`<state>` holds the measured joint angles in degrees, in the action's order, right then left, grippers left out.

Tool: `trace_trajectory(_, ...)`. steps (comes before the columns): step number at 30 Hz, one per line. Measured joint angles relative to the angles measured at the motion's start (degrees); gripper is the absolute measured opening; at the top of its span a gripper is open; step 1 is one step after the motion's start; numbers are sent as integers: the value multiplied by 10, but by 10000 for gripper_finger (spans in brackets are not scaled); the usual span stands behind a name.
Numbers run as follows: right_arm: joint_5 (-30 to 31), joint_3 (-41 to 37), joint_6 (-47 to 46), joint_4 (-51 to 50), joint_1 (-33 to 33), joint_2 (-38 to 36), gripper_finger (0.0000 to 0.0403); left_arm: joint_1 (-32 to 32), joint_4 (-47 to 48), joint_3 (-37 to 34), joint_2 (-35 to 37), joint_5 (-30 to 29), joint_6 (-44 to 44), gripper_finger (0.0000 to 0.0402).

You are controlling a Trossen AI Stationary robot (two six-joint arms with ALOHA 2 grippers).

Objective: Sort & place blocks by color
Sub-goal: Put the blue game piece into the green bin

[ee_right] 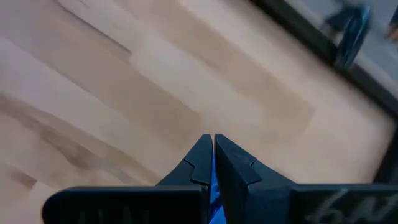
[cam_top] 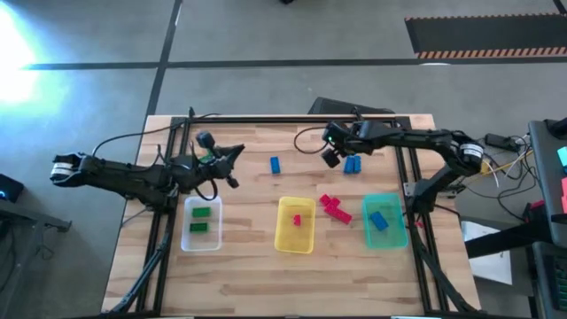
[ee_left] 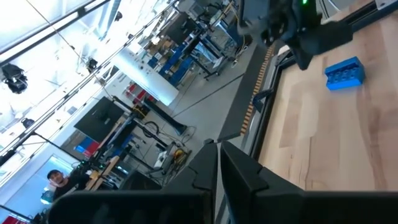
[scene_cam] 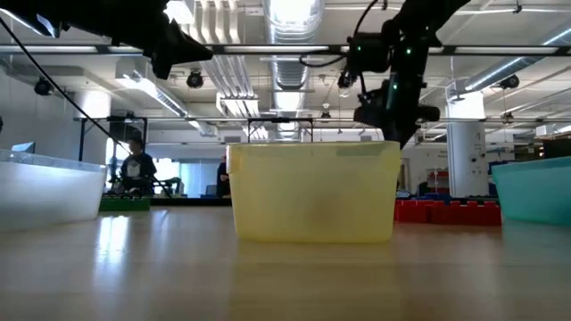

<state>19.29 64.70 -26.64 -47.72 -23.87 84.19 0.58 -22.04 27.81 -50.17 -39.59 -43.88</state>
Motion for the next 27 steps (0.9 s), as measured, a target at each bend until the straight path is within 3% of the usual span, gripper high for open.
trace_trajectory(6, -29, -11, -57, -56, -33, 22, 20, 0, 0, 0, -1, 0, 0, 3)
trace_trajectory(13, -28, -26, -97, -129, -25, 11, 103, 0, 1, -1, -1, -1, 0, 3)
trace_trajectory(20, -28, -72, -132, -103, -23, -5, 197, 0, 3, -1, -3, -1, 2, 3)
trace_trajectory(27, -28, -123, -140, -31, -23, -6, 241, 0, 4, -1, -9, -2, 2, 3)
